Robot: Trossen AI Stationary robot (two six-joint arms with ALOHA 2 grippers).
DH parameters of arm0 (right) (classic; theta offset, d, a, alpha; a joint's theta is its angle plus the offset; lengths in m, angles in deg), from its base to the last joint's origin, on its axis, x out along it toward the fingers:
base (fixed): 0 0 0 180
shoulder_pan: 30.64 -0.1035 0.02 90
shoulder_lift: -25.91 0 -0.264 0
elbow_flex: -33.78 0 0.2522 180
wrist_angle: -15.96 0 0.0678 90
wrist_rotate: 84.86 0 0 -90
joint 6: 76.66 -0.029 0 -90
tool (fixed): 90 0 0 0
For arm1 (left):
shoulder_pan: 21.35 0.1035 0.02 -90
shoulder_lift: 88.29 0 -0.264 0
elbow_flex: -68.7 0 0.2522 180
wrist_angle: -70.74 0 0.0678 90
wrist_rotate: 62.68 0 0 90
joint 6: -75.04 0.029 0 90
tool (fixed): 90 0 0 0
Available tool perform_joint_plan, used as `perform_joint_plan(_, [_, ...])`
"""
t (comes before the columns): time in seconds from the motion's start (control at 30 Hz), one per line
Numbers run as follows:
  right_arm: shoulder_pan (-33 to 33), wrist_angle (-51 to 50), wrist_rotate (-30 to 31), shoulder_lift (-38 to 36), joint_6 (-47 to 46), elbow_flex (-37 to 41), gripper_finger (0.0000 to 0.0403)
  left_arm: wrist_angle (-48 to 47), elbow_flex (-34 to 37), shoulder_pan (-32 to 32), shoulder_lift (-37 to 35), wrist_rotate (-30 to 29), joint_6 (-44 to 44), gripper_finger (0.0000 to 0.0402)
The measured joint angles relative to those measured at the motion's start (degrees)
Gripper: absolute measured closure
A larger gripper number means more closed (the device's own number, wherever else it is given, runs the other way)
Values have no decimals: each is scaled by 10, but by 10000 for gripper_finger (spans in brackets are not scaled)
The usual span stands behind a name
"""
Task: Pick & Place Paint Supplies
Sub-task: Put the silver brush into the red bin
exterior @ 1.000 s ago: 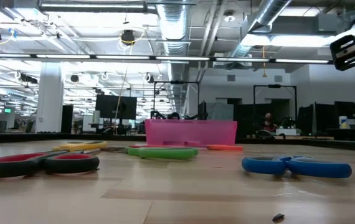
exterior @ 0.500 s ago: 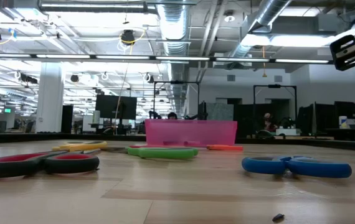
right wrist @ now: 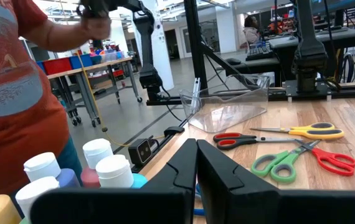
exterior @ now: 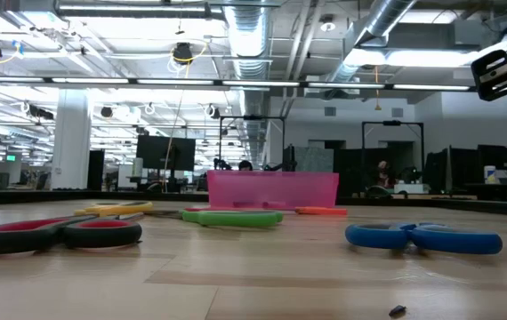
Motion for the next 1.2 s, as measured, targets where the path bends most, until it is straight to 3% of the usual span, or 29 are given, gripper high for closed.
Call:
perform_joint_plan(0.13, [0, 0, 0, 0, 0, 0, 394, -71, 0, 69, 67, 11, 4, 401])
perform_joint_plan(0.33, [0, 0, 0, 0, 0, 0, 394, -81, 0, 136, 211, 35, 26, 401])
perform_joint_plan(0.67, [0, 0, 0, 0, 0, 0, 394, -82, 0, 122, 409, 85, 8, 401])
perform_joint_plan(0.83, [0, 0, 0, 0, 0, 0, 394, -81, 0, 114, 452, 85, -40, 401])
perform_joint_plan(1.2, [0, 0, 0, 0, 0, 0, 394, -82, 0, 120, 446, 75, -50, 400])
